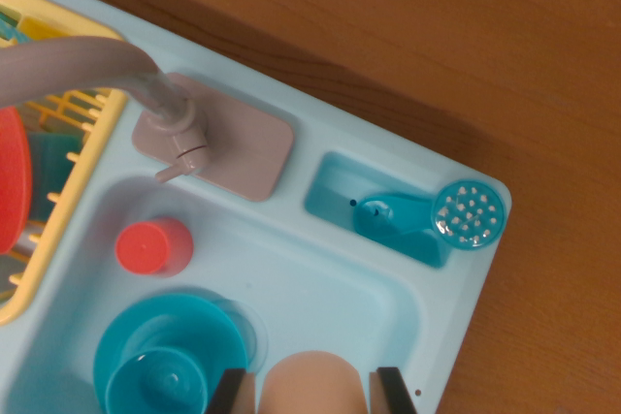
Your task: Pick detergent from the sink
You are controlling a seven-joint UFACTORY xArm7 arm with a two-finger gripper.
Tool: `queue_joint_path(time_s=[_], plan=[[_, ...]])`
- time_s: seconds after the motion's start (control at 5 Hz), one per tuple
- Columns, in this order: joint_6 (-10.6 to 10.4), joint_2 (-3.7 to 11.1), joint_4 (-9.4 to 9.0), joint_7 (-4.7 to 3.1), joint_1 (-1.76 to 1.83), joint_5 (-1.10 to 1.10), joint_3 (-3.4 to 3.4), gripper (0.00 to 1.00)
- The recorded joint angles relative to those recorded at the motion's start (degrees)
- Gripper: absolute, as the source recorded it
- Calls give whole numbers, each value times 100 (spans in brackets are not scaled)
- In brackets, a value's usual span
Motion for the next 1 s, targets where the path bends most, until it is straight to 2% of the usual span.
queue_joint_path(time_s=[1.0], plan=[[91,-33,59,6,1,-8,0,100]])
